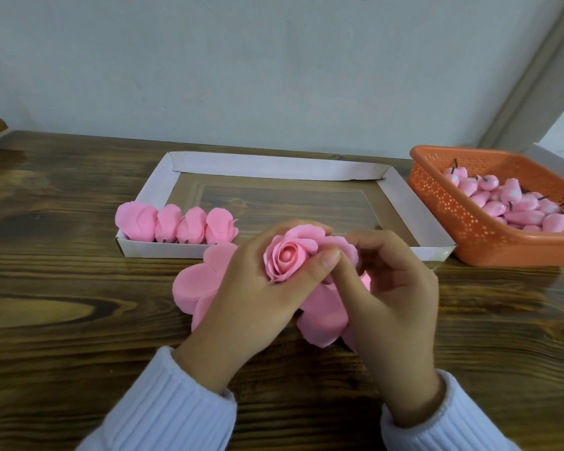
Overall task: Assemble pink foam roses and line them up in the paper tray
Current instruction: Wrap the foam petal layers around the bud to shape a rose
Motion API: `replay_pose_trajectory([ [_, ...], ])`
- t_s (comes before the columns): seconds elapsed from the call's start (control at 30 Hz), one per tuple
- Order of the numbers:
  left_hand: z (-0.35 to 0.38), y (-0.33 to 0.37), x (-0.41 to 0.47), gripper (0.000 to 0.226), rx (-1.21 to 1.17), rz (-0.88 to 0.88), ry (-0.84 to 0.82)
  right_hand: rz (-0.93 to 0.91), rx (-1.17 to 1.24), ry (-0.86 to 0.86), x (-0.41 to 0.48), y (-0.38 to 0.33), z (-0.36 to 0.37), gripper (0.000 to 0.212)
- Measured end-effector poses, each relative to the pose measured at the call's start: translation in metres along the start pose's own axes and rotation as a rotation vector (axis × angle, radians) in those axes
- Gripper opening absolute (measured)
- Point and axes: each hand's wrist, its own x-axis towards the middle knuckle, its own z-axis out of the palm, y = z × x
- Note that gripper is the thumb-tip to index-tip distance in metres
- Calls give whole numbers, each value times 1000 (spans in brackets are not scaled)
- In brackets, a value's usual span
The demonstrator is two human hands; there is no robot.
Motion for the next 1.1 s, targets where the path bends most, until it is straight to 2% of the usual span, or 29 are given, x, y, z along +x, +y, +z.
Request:
replay_pose_trajectory([
  [0.13, 2, 2, 0, 17, 22, -7, 9, -11, 51, -8, 0, -3, 1, 8],
  [0.23, 3, 3, -1, 24, 30, 11, 26, 10, 208, -38, -1, -5, 2, 8],
  [0.3, 2, 1, -1, 20, -4, 0, 32, 33, 271, -40, -2, -6, 3, 12],
  [0.4, 2, -3, 0, 29, -118, -46, 24, 144, 302, -49, -3, -3, 4, 14],
  [0.57, 3, -8, 1, 27, -226, -36, -36, 341, 382, -235, -3, 0, 4, 27],
  [0.67, 3, -10, 0, 25, -248, -67, 6, 291, 285, -273, -3, -2, 5, 34],
  [0.8, 7, -9, -1, 17, -246, -74, 25, 265, 278, -221, -3, -2, 6, 37],
  [0.97, 9, -7, -2, 34, -277, -118, -1, 254, 351, -243, -3, -2, 6, 44],
  [1.1, 8, -5, -3, 40, -319, -149, -5, 237, 393, -290, -2, -4, 6, 37],
])
